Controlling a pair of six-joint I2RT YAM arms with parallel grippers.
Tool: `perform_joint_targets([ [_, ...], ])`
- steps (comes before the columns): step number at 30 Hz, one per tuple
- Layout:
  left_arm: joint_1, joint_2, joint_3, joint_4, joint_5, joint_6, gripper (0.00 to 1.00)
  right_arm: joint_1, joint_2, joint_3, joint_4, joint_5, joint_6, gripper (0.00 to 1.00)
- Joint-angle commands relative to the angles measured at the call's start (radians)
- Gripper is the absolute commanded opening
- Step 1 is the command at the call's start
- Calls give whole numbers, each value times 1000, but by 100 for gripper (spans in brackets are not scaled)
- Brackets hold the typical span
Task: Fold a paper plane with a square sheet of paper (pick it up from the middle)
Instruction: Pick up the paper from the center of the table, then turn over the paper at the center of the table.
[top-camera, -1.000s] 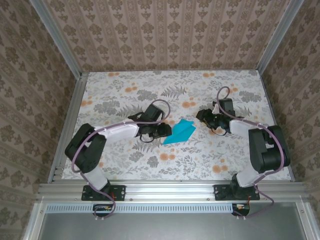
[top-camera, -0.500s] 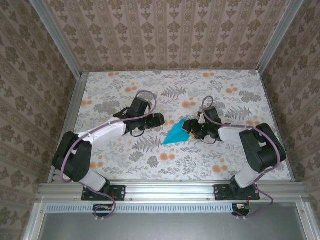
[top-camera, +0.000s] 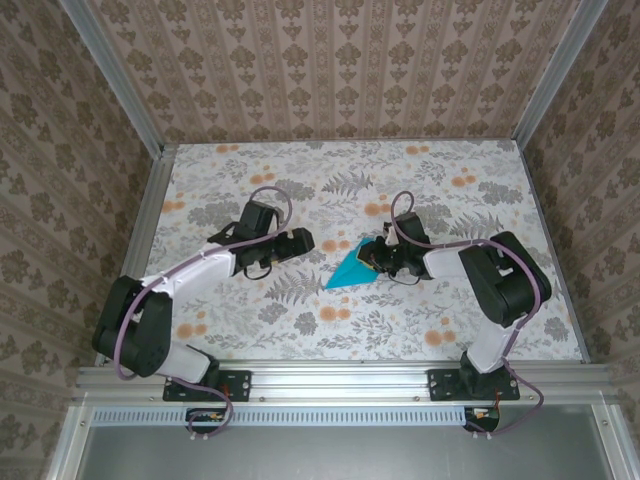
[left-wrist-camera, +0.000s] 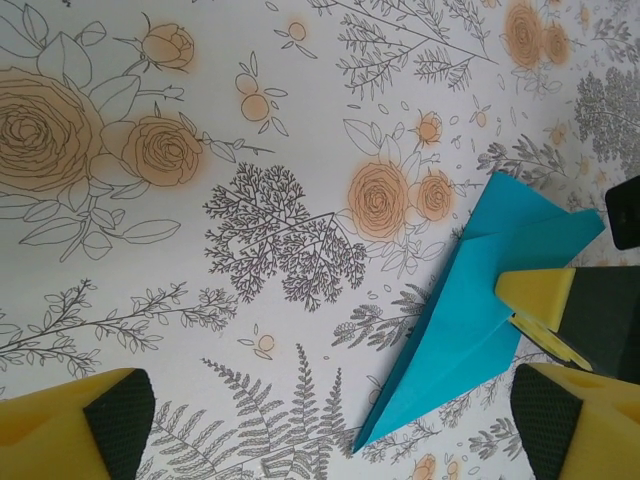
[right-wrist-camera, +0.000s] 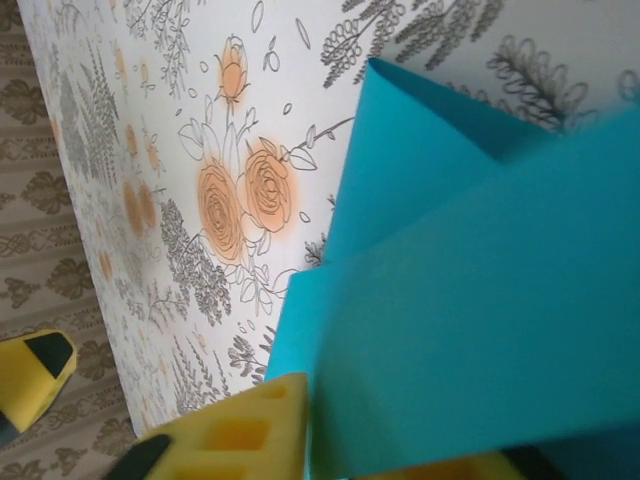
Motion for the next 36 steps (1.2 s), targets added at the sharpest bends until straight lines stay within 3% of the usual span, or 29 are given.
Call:
perform_joint_targets([
  [1,23,-35,-24,32,72,19,100,5,5,39,50,-36,6,8],
  [5,77,-51,-42,90,212,16,100,5,-37,77,52,-91,-34,4],
  [9,135,-83,-59,168,360,-8,100,4,-74,129,73,-228,-67,3],
  [14,149,-122,-70,275,503,-57,100,4,-116,185,141,-350,-15,4],
  [20,148,-150,-81,374,548,-108,100,6,-120,239,300,-437,133,5],
  [25,123,-152,-82,484,586,-150,99,15,-121,265,322,-468,175,6],
  [36,73,-109,-41,593,619,-189,76,34,-81,265,519,-534,332,8],
])
